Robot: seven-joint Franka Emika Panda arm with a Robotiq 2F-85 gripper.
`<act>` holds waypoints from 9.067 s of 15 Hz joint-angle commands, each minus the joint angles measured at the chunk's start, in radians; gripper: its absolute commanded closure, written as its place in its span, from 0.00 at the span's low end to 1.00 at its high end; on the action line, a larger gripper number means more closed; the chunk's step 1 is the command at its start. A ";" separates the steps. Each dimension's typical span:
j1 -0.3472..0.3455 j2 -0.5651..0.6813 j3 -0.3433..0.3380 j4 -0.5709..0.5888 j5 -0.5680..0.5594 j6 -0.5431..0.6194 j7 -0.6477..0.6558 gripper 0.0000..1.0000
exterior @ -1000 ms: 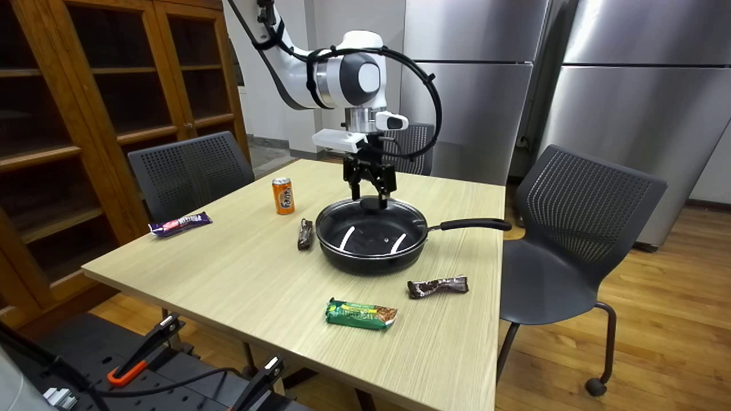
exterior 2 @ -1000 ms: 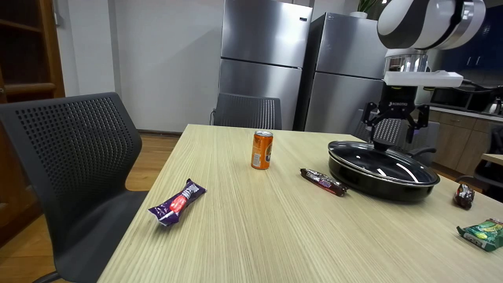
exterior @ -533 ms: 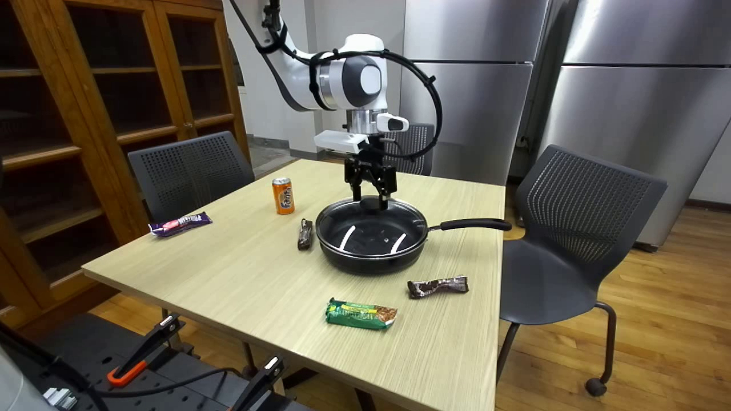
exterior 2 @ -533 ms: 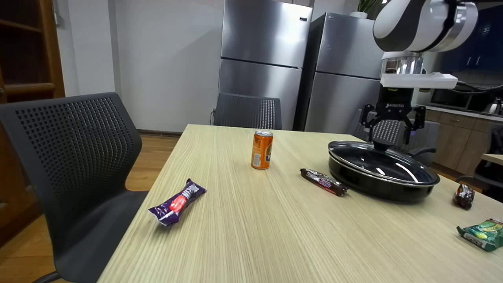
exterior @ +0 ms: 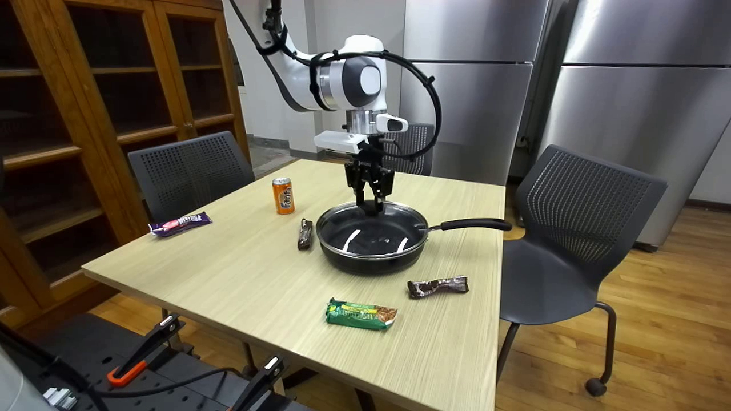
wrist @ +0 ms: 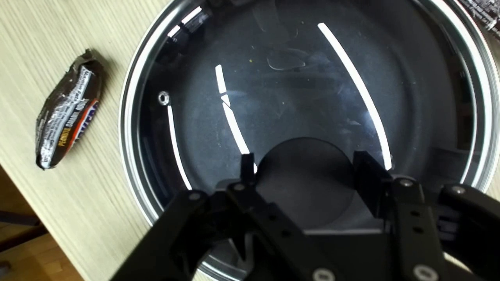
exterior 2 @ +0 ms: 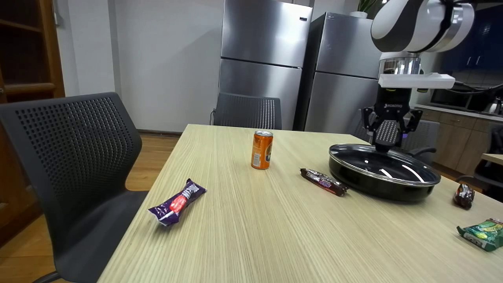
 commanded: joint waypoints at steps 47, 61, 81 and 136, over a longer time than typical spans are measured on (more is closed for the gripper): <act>0.310 -0.394 0.201 -0.492 -0.314 0.097 0.381 0.61; 0.373 -0.331 0.278 -0.479 -0.303 0.101 0.354 0.61; 0.388 -0.215 0.278 -0.421 -0.227 0.194 0.277 0.61; 0.396 -0.285 0.267 -0.480 -0.191 0.238 0.287 0.00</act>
